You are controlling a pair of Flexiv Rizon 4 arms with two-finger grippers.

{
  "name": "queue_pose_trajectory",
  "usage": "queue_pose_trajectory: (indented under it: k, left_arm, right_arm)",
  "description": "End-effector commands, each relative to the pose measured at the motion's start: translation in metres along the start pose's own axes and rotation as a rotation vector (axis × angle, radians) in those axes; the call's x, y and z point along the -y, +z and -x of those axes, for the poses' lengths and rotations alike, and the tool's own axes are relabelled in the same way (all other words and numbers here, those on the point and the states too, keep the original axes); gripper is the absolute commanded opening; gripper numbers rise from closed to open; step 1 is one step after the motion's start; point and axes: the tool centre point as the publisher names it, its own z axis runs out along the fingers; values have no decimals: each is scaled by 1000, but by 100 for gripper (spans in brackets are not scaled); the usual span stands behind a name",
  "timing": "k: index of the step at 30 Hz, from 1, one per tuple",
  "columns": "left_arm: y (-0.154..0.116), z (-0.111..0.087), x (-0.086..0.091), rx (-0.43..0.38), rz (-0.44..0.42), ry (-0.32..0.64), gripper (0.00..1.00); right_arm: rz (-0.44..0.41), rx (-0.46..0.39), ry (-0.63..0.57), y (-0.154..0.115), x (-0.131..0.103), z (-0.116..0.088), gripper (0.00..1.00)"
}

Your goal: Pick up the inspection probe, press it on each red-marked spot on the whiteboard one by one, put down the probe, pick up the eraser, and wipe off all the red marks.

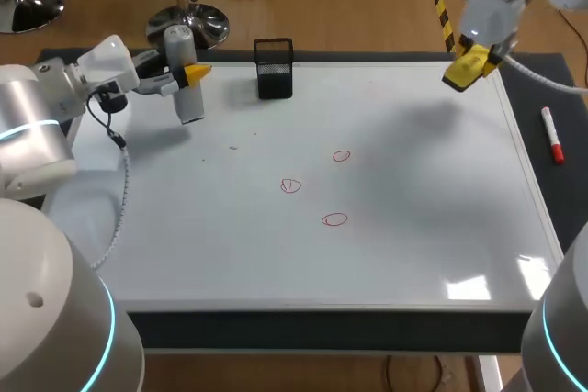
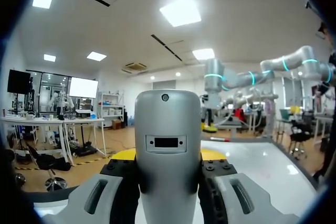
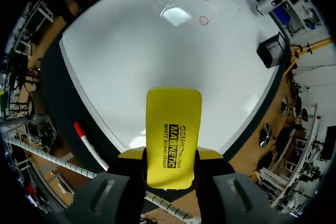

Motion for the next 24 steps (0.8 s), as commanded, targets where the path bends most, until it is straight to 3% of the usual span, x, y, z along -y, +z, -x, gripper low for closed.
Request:
queue_pose_trajectory:
  k: [1,9,24]
  left_arm:
    - [0,0,1,0,0,0,0]
    - [0,0,1,0,0,0,0]
    - [0,0,1,0,0,0,0]
  right_arm:
    - [10,-18,-42,10,-16,10,0]
    - [26,-54,-229,21,-79,38,0]
    - [37,-64,-459,26,-195,92,0]
